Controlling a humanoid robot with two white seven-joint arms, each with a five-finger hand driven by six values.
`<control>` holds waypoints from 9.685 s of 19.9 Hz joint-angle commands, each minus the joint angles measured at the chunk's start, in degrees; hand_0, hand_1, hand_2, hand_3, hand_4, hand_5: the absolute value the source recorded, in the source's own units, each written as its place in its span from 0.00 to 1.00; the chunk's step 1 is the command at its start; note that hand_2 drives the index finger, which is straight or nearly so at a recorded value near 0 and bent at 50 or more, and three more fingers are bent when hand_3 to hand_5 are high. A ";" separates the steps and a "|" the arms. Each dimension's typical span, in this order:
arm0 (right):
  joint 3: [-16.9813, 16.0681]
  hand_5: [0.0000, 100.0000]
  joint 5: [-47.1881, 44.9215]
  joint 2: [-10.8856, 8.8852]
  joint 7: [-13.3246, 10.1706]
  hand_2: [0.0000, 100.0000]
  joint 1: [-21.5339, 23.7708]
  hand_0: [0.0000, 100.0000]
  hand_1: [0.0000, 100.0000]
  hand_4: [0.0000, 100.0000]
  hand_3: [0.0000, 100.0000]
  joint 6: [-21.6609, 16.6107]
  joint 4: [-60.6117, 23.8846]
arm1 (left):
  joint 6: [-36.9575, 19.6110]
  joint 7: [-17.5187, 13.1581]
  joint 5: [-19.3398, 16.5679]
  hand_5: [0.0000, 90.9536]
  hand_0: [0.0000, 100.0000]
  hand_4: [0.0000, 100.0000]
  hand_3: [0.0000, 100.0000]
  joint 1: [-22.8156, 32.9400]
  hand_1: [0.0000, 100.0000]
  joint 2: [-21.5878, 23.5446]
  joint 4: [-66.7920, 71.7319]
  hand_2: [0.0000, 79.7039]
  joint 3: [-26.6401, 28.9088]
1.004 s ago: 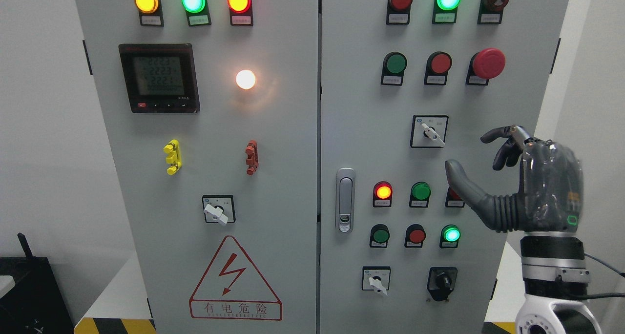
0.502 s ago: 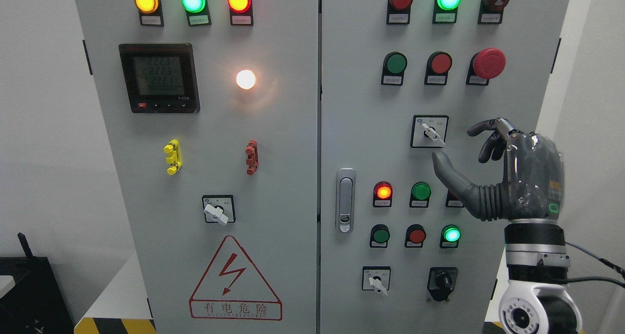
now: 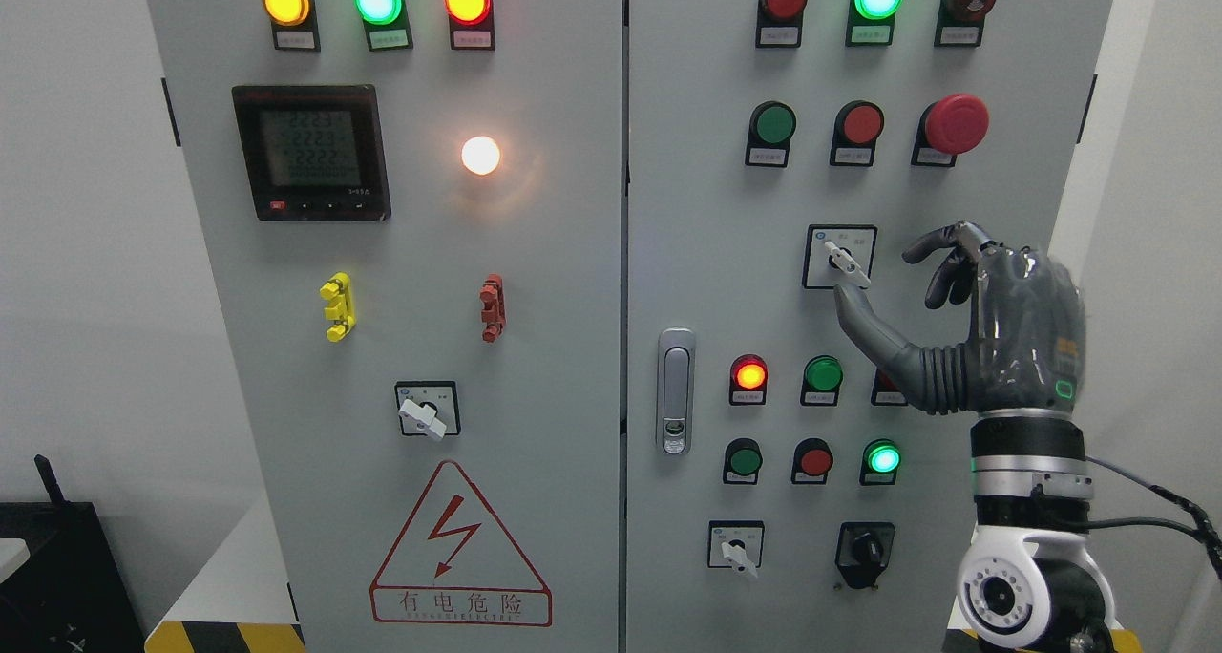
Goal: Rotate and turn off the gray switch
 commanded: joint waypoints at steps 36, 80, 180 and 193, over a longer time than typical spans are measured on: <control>3.63 1.00 0.41 -0.99 -0.35 0.61 -2.35 0.04 0.37 0.87 0.87 3.07 3.52 | 0.00 0.02 0.00 0.00 0.12 0.00 0.00 0.00 0.39 0.00 0.04 0.00 1.85; 5.30 1.00 1.99 -0.99 -0.26 0.66 -3.58 0.41 0.42 0.88 0.90 4.65 4.23 | 0.00 0.02 0.00 0.00 0.12 0.00 0.00 0.00 0.39 0.00 0.04 0.00 1.85; 4.51 0.94 1.11 -2.57 -12.39 0.55 6.25 0.41 0.31 0.87 0.92 -10.28 -5.34 | 0.00 0.02 0.00 0.00 0.12 0.00 0.00 0.00 0.39 0.00 0.04 0.00 1.85; -1.91 0.00 -2.66 -7.75 -10.19 0.06 13.56 0.32 0.16 0.00 0.05 -23.56 -6.41 | 0.00 0.02 0.00 0.00 0.12 0.00 0.00 0.00 0.39 0.00 0.04 0.00 1.85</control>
